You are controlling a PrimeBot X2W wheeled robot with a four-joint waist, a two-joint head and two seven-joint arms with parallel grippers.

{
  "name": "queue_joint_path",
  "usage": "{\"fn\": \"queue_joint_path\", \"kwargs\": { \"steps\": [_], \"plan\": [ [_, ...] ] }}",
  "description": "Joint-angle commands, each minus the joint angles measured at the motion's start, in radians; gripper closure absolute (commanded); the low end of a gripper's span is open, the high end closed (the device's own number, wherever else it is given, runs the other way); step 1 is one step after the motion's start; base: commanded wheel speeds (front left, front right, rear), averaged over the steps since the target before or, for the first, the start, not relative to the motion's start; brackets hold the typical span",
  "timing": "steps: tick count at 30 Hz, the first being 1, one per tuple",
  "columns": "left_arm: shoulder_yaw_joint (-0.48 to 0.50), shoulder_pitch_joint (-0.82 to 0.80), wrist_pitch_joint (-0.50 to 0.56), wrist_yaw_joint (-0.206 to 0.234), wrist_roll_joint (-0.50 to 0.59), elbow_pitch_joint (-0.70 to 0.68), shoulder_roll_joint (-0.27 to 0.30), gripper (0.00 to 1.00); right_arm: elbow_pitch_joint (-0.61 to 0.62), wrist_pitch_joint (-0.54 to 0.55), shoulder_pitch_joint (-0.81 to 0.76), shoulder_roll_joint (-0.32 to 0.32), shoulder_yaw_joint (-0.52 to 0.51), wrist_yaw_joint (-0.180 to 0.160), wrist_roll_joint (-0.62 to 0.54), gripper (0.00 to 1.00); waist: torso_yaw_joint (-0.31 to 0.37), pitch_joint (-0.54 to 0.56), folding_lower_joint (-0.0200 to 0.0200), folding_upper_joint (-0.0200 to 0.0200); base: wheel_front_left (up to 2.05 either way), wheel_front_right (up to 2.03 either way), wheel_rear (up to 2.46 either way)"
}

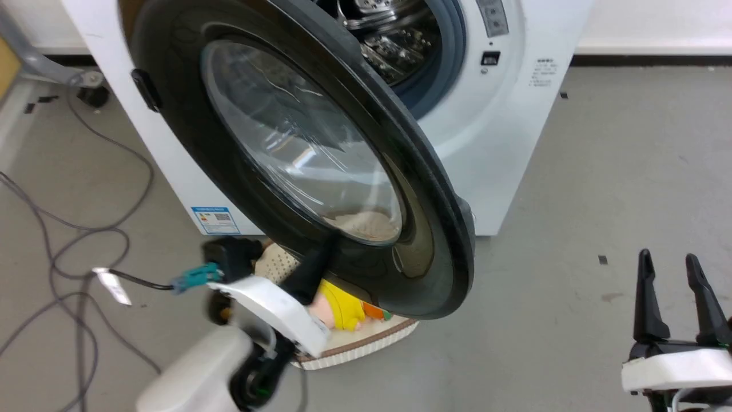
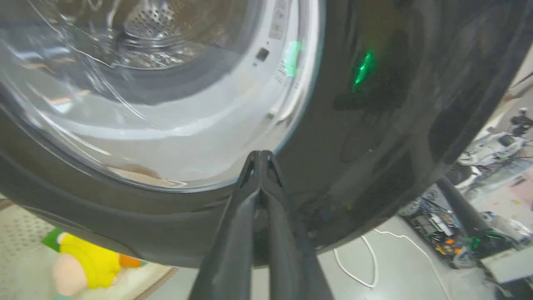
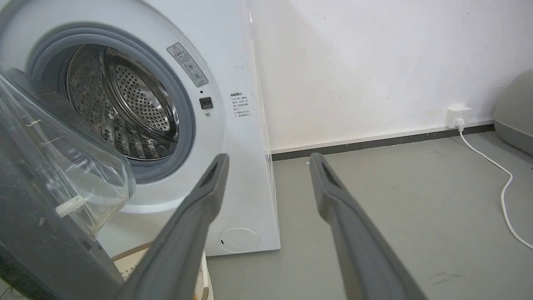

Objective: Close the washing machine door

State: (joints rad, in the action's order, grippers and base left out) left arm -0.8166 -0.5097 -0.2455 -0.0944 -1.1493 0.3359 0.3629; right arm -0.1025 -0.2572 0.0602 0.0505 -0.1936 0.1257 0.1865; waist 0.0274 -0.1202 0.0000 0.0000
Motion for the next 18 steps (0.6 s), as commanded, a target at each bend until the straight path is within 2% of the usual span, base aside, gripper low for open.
{"fn": "queue_joint_path", "kwargs": {
  "steps": [1,5,6,8,9,11,12,13,14,18],
  "plan": [
    [0.044,-0.012,-0.014,0.050,0.091,0.010,0.014,1.00,0.004,-0.005,-0.015,0.000,-0.010,0.005,0.006,0.00,-0.015,0.017,0.0000,0.0000,0.00,0.00,0.00],
    [0.233,0.034,-0.016,0.181,0.351,-0.073,0.017,1.00,0.019,-0.005,-0.022,0.000,-0.027,0.005,0.015,0.00,-0.036,0.033,0.0000,0.0000,0.00,0.00,0.00],
    [0.274,0.057,-0.016,0.203,0.403,-0.100,0.013,0.95,0.022,-0.005,-0.023,0.000,-0.029,0.005,0.017,0.00,-0.041,0.037,0.0000,0.0000,0.00,0.00,0.00],
    [0.358,0.103,-0.016,0.241,0.493,-0.156,0.005,0.54,0.032,-0.005,-0.023,0.000,-0.031,0.005,0.022,0.00,-0.049,0.044,0.0000,0.0000,0.00,0.00,0.00],
    [0.391,0.124,-0.016,0.259,0.544,-0.181,0.007,0.00,0.039,-0.005,-0.022,0.000,-0.032,0.005,0.023,0.00,-0.053,0.048,0.0000,0.0000,0.00,0.00,0.00],
    [0.452,0.166,-0.016,0.298,0.641,-0.227,0.011,0.00,0.052,-0.005,-0.019,0.000,-0.031,0.005,0.027,0.00,-0.059,0.055,0.0000,0.0000,0.00,0.00,0.00],
    [0.452,0.166,-0.016,0.298,0.641,-0.227,0.011,0.00,0.052,-0.005,-0.019,0.000,-0.031,0.005,0.027,0.00,-0.059,0.055,0.0000,0.0000,0.00,0.00,0.00],
    [0.482,0.188,-0.016,0.317,0.679,-0.247,0.010,0.00,0.061,-0.005,-0.016,0.000,-0.030,0.005,0.028,0.00,-0.062,0.059,0.0000,0.0000,0.00,0.00,0.00],
    [0.525,0.235,-0.016,0.360,0.758,-0.284,0.011,0.00,0.082,-0.005,-0.009,0.000,-0.029,0.005,0.034,0.00,-0.069,0.066,0.0000,0.0000,0.00,0.00,0.00],
    [0.602,0.332,-0.016,0.411,0.842,-0.351,-0.004,0.00,0.140,-0.005,0.012,0.000,-0.019,0.005,0.045,0.00,-0.084,0.077,0.0000,0.0000,0.00,0.00,0.00]
  ]
}}
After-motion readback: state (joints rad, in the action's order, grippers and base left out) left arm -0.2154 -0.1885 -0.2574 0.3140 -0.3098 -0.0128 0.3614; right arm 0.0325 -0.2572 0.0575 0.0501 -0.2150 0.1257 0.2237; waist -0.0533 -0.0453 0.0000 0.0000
